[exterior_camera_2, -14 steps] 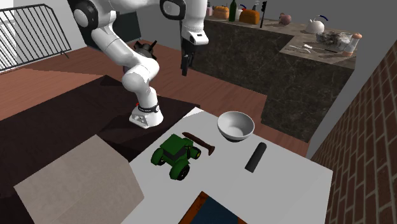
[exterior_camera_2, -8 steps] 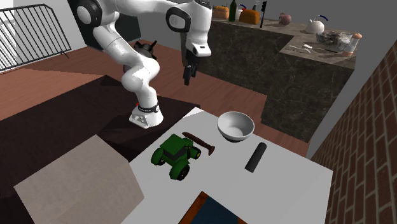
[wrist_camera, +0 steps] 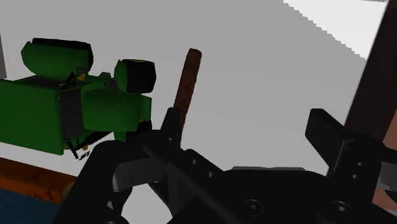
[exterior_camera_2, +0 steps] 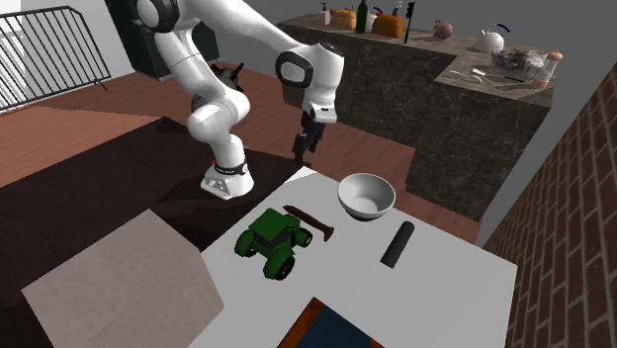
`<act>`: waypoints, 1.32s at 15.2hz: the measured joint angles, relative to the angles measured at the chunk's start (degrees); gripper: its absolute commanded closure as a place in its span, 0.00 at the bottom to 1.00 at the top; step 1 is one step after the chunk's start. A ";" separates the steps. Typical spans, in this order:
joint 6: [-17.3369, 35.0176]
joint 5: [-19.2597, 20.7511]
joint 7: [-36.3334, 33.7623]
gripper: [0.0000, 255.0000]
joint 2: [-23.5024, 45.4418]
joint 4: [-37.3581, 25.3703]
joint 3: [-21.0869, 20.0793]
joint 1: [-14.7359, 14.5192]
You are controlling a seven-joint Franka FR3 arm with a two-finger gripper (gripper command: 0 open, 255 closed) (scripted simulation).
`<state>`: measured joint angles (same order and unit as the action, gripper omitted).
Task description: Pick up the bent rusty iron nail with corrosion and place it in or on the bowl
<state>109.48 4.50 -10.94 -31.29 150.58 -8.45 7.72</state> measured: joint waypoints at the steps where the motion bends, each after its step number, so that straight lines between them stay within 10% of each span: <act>1: 2.38 1.07 -1.29 0.00 1.78 0.68 -0.16 0.99; 11: 19.14 15.35 -19.90 0.00 22.42 -1.20 -1.97 10.31; 20: 26.16 22.08 -25.50 0.00 30.06 -1.04 -0.82 12.73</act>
<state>135.64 26.58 -36.44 -1.23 149.54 -9.27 20.45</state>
